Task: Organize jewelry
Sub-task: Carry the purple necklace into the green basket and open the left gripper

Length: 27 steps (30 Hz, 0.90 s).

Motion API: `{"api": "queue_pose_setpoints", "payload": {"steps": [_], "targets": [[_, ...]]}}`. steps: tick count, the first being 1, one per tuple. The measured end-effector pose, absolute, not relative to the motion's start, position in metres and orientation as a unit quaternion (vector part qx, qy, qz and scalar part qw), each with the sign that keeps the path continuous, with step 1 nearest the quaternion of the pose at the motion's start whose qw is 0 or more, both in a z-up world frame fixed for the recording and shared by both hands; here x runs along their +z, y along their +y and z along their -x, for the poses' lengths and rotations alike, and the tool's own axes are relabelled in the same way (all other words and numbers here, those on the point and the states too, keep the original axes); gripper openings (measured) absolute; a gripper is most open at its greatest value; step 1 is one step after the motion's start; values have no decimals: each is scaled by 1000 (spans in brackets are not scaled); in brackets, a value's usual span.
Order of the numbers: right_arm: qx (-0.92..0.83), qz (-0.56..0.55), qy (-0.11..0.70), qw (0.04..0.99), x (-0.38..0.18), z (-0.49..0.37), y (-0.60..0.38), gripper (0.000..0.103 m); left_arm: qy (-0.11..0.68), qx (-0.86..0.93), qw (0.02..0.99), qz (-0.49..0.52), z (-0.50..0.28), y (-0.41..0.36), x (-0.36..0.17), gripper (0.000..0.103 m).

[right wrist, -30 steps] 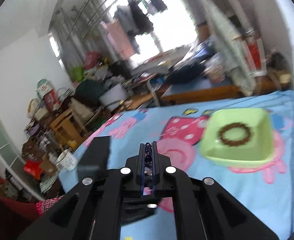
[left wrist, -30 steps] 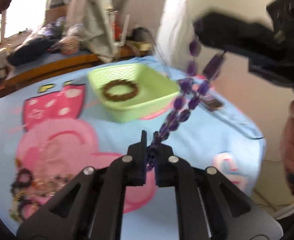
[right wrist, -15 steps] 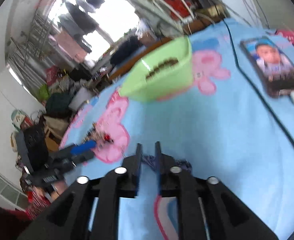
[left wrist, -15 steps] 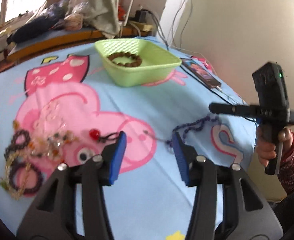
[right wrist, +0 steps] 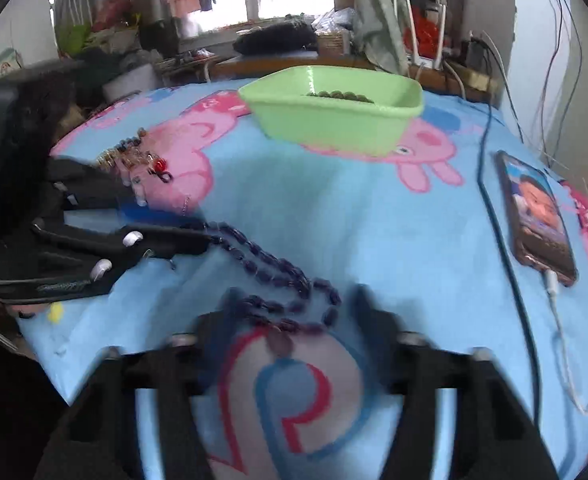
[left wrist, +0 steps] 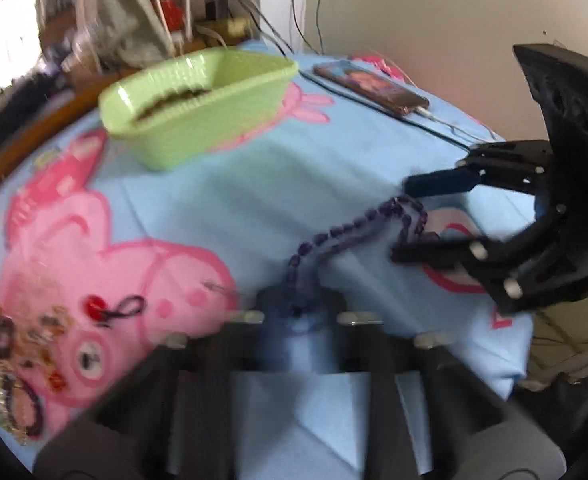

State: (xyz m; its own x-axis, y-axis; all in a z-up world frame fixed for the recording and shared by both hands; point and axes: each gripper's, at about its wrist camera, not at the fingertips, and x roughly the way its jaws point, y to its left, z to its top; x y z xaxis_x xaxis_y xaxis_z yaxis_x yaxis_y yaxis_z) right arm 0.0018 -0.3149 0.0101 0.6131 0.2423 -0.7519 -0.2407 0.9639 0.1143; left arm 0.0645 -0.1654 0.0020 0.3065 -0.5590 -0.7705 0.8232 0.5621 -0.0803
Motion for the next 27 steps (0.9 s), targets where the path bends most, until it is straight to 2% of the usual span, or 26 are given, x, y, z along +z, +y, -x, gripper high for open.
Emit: {"api": "queue_pose_setpoints", "payload": {"steps": [6,11,15,19,23,27], "targets": [[212,-145,418,871,14,-22,-319,0,416,-460,780,-79,-83,-149,17,5],[252,-212,351,877,76,-45,-325,0,383,-478,790,-29,-101,-137,72,5],[262,-216,295,893,136,-69,-334,0,336,-480,810,-19,-124,-142,133,5],[246,-194,262,913,184,-99,-344,0,303,-465,832,-17,-148,-157,172,5],[219,-183,259,923,196,-124,-360,0,297,-450,842,-6,-174,-171,183,5],[189,-185,293,919,163,-145,-372,0,329,-436,837,2,-197,-185,156,5]]}}
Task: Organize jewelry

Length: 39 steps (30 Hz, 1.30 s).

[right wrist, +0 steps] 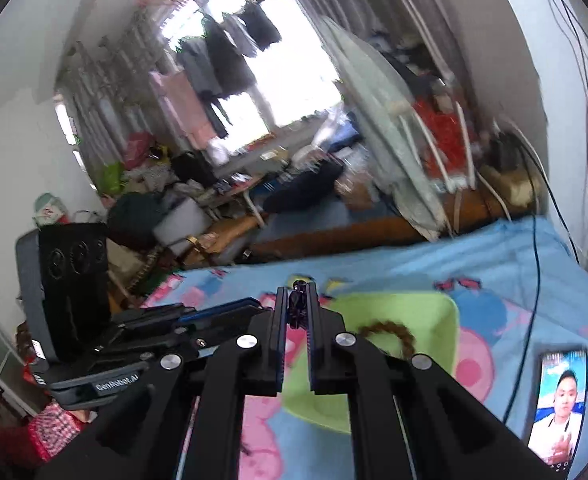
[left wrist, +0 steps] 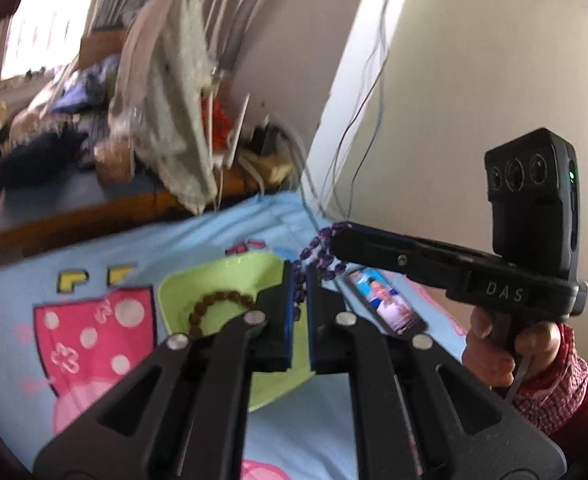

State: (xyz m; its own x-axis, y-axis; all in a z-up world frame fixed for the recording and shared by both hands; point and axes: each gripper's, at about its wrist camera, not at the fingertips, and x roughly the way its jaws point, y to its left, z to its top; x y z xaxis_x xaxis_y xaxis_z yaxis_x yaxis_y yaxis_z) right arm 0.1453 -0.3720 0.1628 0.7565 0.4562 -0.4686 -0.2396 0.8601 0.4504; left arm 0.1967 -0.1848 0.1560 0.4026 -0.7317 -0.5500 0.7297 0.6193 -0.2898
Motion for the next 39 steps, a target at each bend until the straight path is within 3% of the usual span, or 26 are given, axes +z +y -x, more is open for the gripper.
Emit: {"api": "queue_pose_setpoints", "payload": {"steps": [4,5,6,7,10,14,17,19,23,24,26,31,39], "targets": [[164,-206,331,906,113,-150,-378,0,384,-399,833,-10,-208,-197,102,6],[140,-212,350,902,94,-154,-379,0,399,-390,830,-15,-212,-199,91,11],[124,-215,363,898,85,-159,-380,0,426,-372,824,-25,-218,-204,75,24],[108,-220,379,892,73,-163,-380,0,441,-355,824,-33,-223,-205,66,28],[89,-231,412,877,55,-170,-379,0,436,-327,838,-29,-229,-188,70,28],[98,-217,372,897,84,-152,-369,0,378,-338,862,3,-215,-127,119,28],[129,-214,333,909,108,-133,-355,15,323,-313,893,14,-194,-62,144,28],[162,-197,323,911,115,-123,-337,17,304,-288,908,20,-178,-25,147,28],[237,-165,366,885,96,-123,-284,15,309,-251,917,19,-142,25,117,28],[249,-154,378,878,87,-125,-270,6,316,-249,915,18,-136,31,107,28],[266,-127,407,865,68,-131,-239,0,336,-249,908,28,-122,39,83,28],[242,-64,448,859,41,-163,-180,0,368,-254,893,39,-103,40,45,28],[203,-9,474,856,13,-206,-136,0,365,-250,895,51,-97,50,44,28]]}}
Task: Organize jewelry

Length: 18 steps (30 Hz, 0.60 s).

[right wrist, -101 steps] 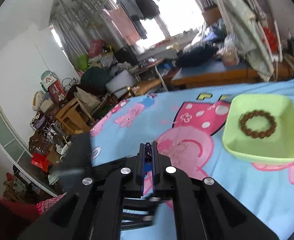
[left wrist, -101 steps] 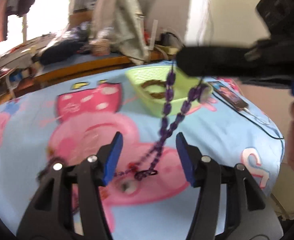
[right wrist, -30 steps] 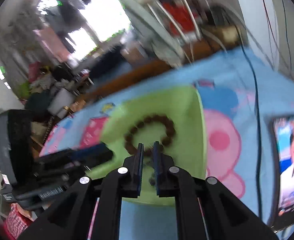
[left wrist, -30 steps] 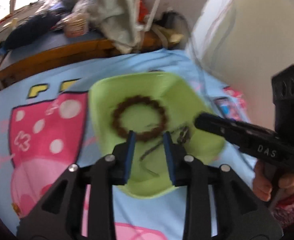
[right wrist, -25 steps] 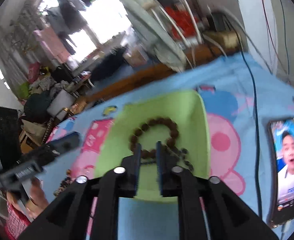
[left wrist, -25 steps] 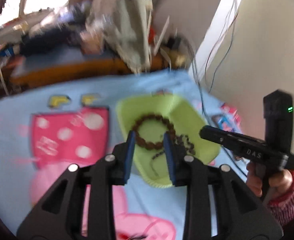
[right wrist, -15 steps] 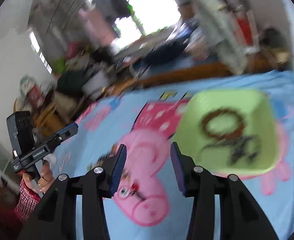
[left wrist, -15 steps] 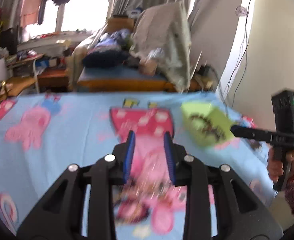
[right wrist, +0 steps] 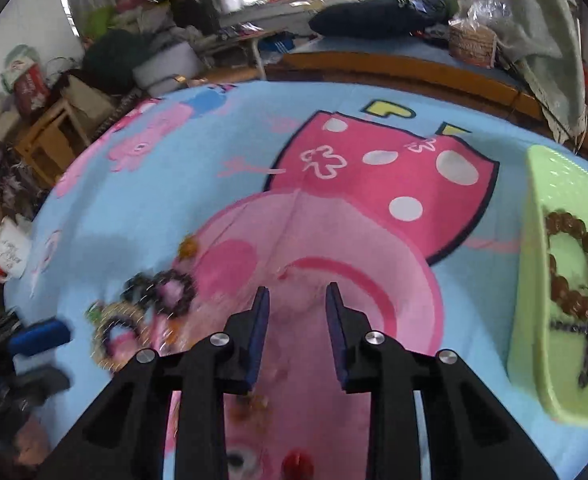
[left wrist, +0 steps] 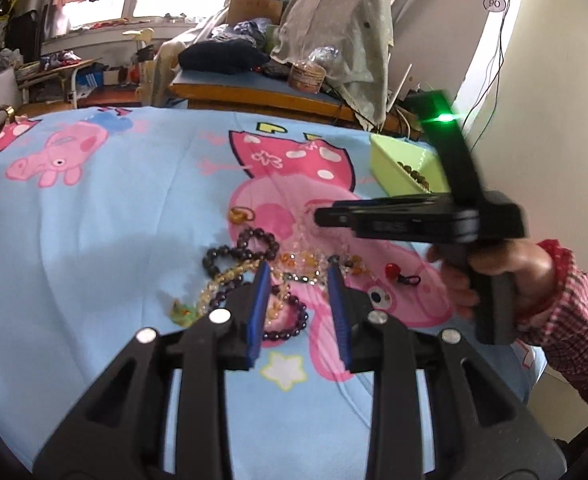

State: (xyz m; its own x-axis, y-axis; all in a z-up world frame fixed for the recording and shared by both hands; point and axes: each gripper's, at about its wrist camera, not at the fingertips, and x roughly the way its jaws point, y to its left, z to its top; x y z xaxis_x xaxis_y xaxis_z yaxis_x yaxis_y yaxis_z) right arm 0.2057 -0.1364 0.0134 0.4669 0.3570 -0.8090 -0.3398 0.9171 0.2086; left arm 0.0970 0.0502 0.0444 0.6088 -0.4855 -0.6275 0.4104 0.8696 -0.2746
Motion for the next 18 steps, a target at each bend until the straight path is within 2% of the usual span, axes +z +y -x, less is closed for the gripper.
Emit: {"api": "queue_pose_setpoints", "payload": {"steps": [4,7,12,15,18], "targets": [[204,14,467,860,10,-208,-135,0,368,-248,894,63,-97,56,44,28],[221,-11,470,854,14,-202,-145,0,366,-240,897,60,-95,57,45,28],[255,-43,414,872,58,-166,-154,0,363,-248,897,35,-97,40,49,29],[278,-50,379,881,90,-141,-158,0,360,-250,899,16,-100,22,52,55],[299,-57,341,889,125,-116,-165,0,340,-269,901,0,-97,3,58,61]]}}
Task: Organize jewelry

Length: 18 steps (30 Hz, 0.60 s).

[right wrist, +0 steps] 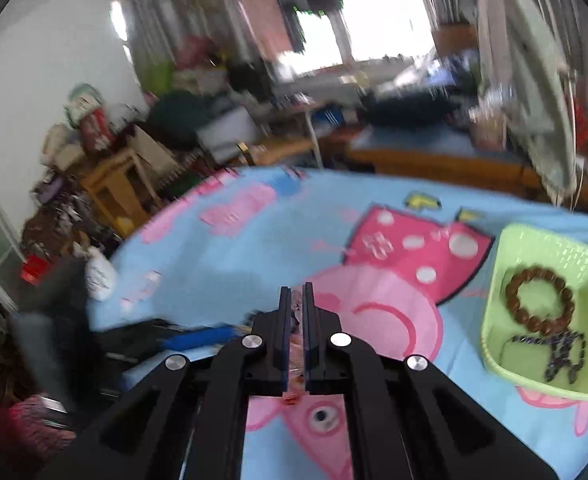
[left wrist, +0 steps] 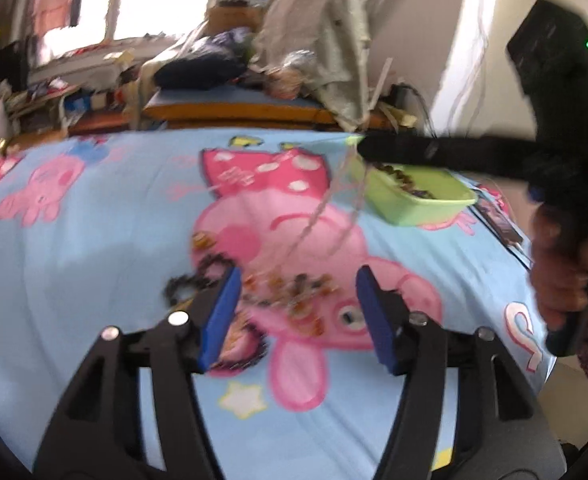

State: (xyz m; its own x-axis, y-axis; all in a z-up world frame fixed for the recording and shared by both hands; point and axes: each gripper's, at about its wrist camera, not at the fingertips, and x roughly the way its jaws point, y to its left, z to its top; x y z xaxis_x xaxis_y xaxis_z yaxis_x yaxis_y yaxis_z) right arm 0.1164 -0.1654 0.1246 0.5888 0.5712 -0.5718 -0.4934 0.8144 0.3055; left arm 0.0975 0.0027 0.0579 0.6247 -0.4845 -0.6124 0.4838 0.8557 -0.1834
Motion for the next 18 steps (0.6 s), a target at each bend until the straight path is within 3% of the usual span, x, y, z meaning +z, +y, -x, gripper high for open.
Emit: {"api": "queue_pose_setpoints", "payload": {"steps": [2,5,6,7,9,18], "targets": [[310,-57,320,893,143,-101,-170,0,327,-274,904,-13,-97,-11,62,68],[321,-59,289,900,169,-80,-176,0,319,-291,902,-17,-100,-29,69,68],[321,-60,278,903,176,-74,-179,0,315,-300,900,-20,-99,-33,71,58],[321,-62,268,906,183,-69,-183,0,311,-317,896,-30,-97,-40,73,35],[317,-72,246,913,195,-57,-195,0,312,-348,883,-40,-94,-50,78,5],[255,-123,210,936,185,-18,-270,0,299,-456,838,6,-69,-67,100,5]]}}
